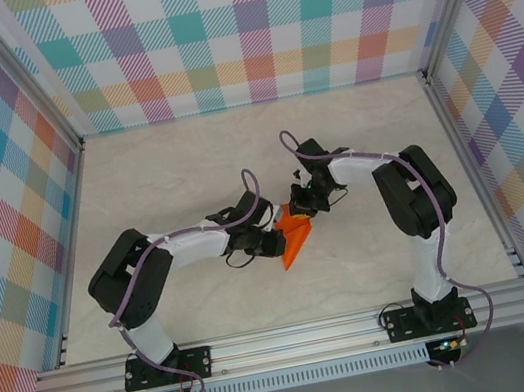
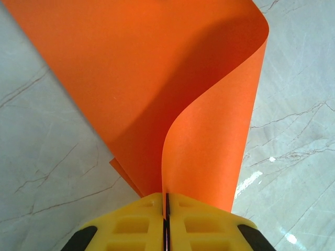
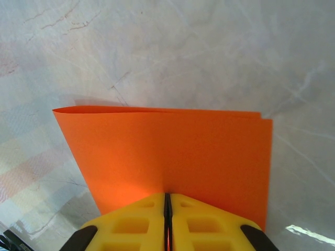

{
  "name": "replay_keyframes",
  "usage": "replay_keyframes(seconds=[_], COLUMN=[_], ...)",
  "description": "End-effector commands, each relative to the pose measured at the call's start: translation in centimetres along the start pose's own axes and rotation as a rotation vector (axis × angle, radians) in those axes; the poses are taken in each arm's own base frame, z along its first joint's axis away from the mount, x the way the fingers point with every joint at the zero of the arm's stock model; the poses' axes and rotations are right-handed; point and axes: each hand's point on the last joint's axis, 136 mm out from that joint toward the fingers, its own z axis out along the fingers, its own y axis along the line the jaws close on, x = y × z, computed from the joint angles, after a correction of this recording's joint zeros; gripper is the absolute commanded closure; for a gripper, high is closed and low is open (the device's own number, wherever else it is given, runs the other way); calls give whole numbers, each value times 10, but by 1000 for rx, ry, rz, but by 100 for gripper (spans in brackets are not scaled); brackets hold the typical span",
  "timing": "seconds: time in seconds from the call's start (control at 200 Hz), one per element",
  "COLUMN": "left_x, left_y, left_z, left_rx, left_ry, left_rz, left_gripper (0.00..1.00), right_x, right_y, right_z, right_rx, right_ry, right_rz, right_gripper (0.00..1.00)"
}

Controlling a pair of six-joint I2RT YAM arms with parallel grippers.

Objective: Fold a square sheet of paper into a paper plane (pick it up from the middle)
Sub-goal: Third fold the triangle at the center of the table.

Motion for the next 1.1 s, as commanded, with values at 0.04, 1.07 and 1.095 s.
replay_keyframes(seconds=[0.04, 1.07, 1.095], left_x=[7, 14, 14], left_y=[6, 11, 12], left_z=[9, 14, 14], left_rx=[2, -11, -10], left_ry=[23, 45, 46], left_rz=[-18, -3, -4], left_gripper=[90, 91, 91], right_x=[6, 43, 48], right_y=[-5, 28, 28], right_z=[6, -57, -56], right_rx=[4, -277, -291], right_ry=[17, -108, -103], right_rz=[17, 60, 68], right_gripper=[89, 91, 92])
